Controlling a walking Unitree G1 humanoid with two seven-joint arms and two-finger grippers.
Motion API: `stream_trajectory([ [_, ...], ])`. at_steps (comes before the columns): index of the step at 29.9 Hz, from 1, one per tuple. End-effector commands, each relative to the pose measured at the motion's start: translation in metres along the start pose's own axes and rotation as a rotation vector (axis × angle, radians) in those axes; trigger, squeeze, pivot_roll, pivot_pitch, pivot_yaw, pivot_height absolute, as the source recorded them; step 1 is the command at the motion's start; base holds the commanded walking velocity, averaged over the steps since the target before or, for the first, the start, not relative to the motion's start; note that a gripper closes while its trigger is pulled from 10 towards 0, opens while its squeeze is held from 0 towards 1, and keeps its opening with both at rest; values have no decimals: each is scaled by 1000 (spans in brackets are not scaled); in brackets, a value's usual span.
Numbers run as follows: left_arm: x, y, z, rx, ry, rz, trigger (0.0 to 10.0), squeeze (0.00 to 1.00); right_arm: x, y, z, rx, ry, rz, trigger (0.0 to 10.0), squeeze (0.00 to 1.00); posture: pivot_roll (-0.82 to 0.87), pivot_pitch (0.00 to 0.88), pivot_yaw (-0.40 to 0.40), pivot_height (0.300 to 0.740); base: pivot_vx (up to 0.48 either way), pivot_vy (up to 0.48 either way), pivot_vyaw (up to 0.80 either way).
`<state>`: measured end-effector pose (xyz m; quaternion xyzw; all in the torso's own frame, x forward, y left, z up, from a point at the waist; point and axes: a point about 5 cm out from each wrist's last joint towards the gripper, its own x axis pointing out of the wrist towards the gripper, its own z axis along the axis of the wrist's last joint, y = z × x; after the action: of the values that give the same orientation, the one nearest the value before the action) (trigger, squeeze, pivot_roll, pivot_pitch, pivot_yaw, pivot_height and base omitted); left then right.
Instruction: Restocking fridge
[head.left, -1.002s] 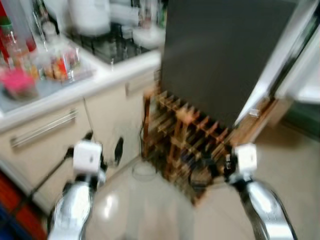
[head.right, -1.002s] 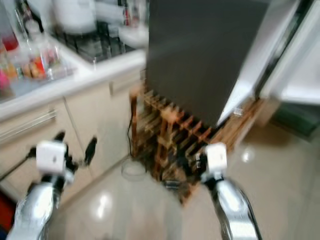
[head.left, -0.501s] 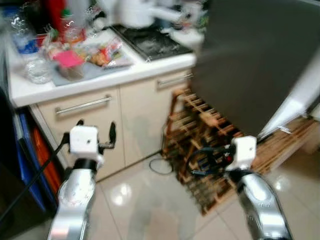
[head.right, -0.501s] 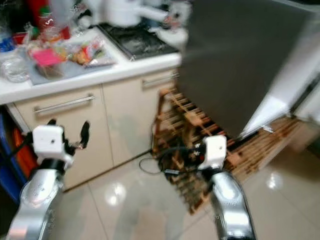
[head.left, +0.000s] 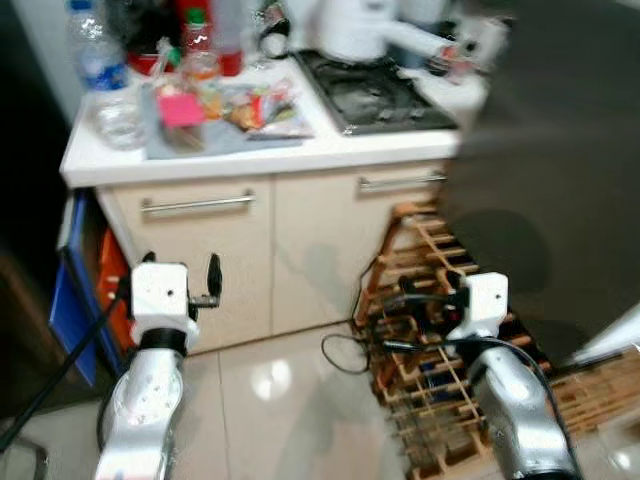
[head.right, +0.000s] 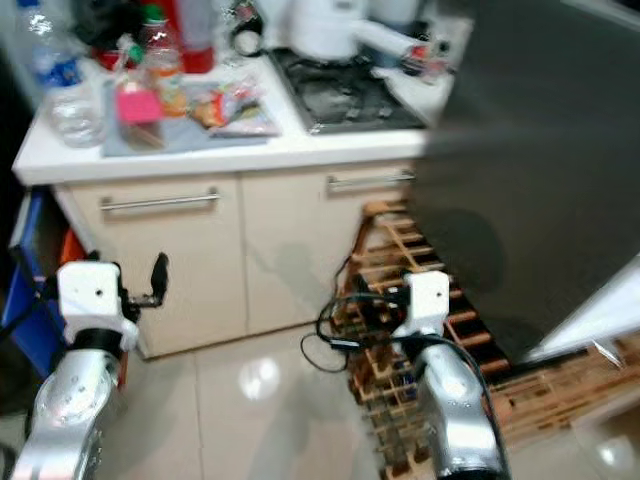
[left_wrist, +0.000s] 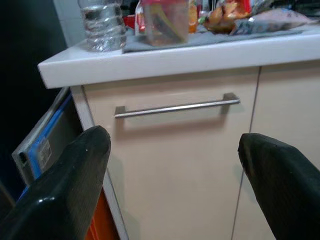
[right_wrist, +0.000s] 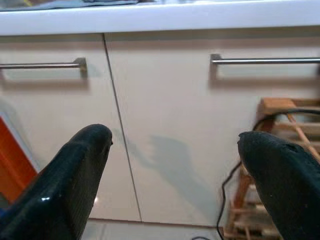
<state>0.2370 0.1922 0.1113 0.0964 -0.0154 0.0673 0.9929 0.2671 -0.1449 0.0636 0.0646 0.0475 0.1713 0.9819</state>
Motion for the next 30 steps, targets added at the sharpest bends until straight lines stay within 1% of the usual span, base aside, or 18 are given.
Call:
stream_trajectory([
  [1,3,-11,8,-10,-40,-38,10000,0,-6,-16,1,-10,9,-46,10000,0,-1,0,-47,740,251,-259,550],
  [4,4,-16,9,-36,-41,-59,10000,0,-5,-18,1,-8,12,-49,10000,0,2,0,-47,740,0,0,548],
  [8,1,-16,12,-9,-63,-77,10000,0,-4,-18,0,1,18,-47,10000,0,10,0,-47,740,0,0,541],
  [13,-2,-17,8,11,-41,-92,10000,0,-5,-16,-6,17,44,-53,10000,0,18,0,-47,740,0,0,540],
  [14,0,-18,9,11,-37,-95,10000,0,-5,-17,-6,35,44,-64,10000,0,19,0,-48,740,0,0,0],
  [18,2,-20,8,15,-37,-105,10000,0,-5,-18,-6,41,38,-80,10000,0,18,0,-53,740,0,0,0],
  [19,6,-20,9,11,-38,-104,10000,0,-4,-16,-5,49,24,-78,10000,0,21,0,-58,740,0,0,0],
  [21,7,-19,9,8,-38,-103,10000,0,-3,-15,-5,54,19,-73,10000,0,21,0,-58,740,0,0,750],
  [22,12,-21,11,-10,-54,-127,10000,0,-1,-12,-6,35,25,-61,10000,0,20,0,-55,740,0,0,738],
  [24,15,-21,11,-11,-55,-133,10000,0,0,-11,-5,27,22,-66,10000,0,15,0,-54,740,0,480,731],
  [26,21,-20,14,-6,-56,-134,10000,0,0,-13,-2,24,1,-92,10000,0,9,0,-42,740,0,480,0],
  [30,22,-22,16,15,-68,-180,10000,0,-7,-19,1,8,-44,-171,10000,0,3,0,-27,740,0,480,0],
])
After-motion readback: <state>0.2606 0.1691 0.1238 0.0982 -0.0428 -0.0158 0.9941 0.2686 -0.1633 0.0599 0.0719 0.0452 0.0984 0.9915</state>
